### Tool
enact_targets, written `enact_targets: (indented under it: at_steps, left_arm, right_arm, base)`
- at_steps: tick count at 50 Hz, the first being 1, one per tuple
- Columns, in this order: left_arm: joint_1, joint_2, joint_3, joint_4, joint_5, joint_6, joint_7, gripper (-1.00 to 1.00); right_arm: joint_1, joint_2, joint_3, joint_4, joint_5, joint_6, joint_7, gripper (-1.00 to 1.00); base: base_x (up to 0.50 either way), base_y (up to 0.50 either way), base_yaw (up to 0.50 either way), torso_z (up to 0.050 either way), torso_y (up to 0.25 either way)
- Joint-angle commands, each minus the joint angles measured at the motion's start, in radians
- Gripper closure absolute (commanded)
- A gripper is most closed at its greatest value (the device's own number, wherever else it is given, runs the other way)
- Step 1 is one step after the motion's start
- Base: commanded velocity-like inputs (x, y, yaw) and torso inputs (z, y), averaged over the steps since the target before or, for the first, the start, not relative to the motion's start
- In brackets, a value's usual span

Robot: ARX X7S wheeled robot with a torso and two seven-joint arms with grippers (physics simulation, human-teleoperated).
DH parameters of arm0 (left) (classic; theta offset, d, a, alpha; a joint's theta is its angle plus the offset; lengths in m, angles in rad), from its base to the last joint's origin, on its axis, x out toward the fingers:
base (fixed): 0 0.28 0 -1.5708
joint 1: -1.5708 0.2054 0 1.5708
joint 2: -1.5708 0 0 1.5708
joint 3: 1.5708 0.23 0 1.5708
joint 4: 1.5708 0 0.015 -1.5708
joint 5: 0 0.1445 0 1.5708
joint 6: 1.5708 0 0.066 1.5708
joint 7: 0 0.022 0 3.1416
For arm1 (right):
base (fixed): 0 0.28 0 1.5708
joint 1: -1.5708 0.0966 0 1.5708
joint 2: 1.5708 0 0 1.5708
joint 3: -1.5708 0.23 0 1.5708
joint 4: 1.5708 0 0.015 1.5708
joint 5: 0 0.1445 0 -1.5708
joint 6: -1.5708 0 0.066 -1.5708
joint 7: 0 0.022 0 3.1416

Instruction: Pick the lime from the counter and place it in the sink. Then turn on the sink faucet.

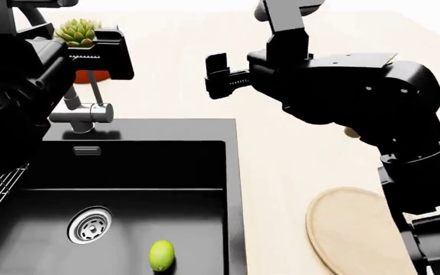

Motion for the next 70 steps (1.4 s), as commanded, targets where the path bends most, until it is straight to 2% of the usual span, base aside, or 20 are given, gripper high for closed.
enact_targets:
  at_steps: [1, 4, 7, 9, 12, 19, 35, 43, 51, 63, 70]
  left_arm:
    - [0.002, 0.012, 0.014, -0.035, 0.045, 0.029, 0.034, -1.00]
    - [0.003, 0.016, 0.019, -0.052, 0.075, 0.049, 0.052, -1.00]
    - [-0.015, 0.024, 0.069, -0.127, 0.181, 0.096, 0.139, -1.00]
    - [-0.012, 0.035, 0.067, -0.171, 0.204, 0.133, 0.177, -1.00]
    - [-0.043, 0.043, 0.140, -0.250, 0.333, 0.180, 0.238, -1.00]
    - [-0.056, 0.069, 0.189, -0.373, 0.438, 0.260, 0.306, -1.00]
    - [-0.067, 0.160, 0.239, -0.691, 0.568, 0.483, 0.496, -1.00]
    - [-0.103, 0.225, 0.247, -0.922, 0.626, 0.591, 0.556, -1.00]
    - [-0.122, 0.263, 0.251, -1.071, 0.657, 0.656, 0.589, -1.00]
    - [-0.244, 0.405, 0.260, -1.604, 0.744, 0.927, 0.724, -1.00]
    - [-0.231, 0.418, 0.211, -1.612, 0.798, 0.953, 0.732, -1.00]
  right_arm:
    - [0.123, 0.016, 0.051, 0.171, -0.095, -0.130, -0.073, -1.00]
    - [0.139, 0.014, 0.053, 0.186, -0.122, -0.171, -0.083, -1.00]
    - [0.145, 0.026, 0.045, 0.158, -0.198, -0.294, -0.138, -1.00]
    - [0.153, 0.024, 0.055, 0.166, -0.188, -0.286, -0.128, -1.00]
    - [0.165, 0.023, 0.064, 0.167, -0.184, -0.294, -0.131, -1.00]
    - [0.168, 0.018, 0.063, 0.175, -0.181, -0.294, -0.141, -1.00]
    - [0.149, 0.016, 0.061, 0.168, -0.171, -0.296, -0.150, -1.00]
    - [0.143, 0.018, 0.058, 0.164, -0.168, -0.293, -0.149, -1.00]
    - [0.139, 0.014, 0.055, 0.170, -0.168, -0.293, -0.154, -1.00]
    - [0.128, 0.014, 0.055, 0.159, -0.162, -0.296, -0.154, -1.00]
    - [0.125, 0.018, 0.056, 0.158, -0.159, -0.296, -0.156, -1.00]
  base:
    - [0.00, 0.00, 0.00, 0.000, 0.000]
    - [0.00, 0.00, 0.00, 0.000, 0.000]
    - [0.00, 0.00, 0.00, 0.000, 0.000]
    - [0.00, 0.00, 0.00, 0.000, 0.000]
    - [0.00, 0.00, 0.00, 0.000, 0.000]
    - [0.00, 0.00, 0.00, 0.000, 0.000]
    - [0.00, 0.00, 0.00, 0.000, 0.000]
    - [0.00, 0.00, 0.00, 0.000, 0.000]
    - [0.00, 0.00, 0.00, 0.000, 0.000]
    - [0.00, 0.00, 0.00, 0.000, 0.000]
    - [0.00, 0.00, 0.00, 0.000, 0.000]
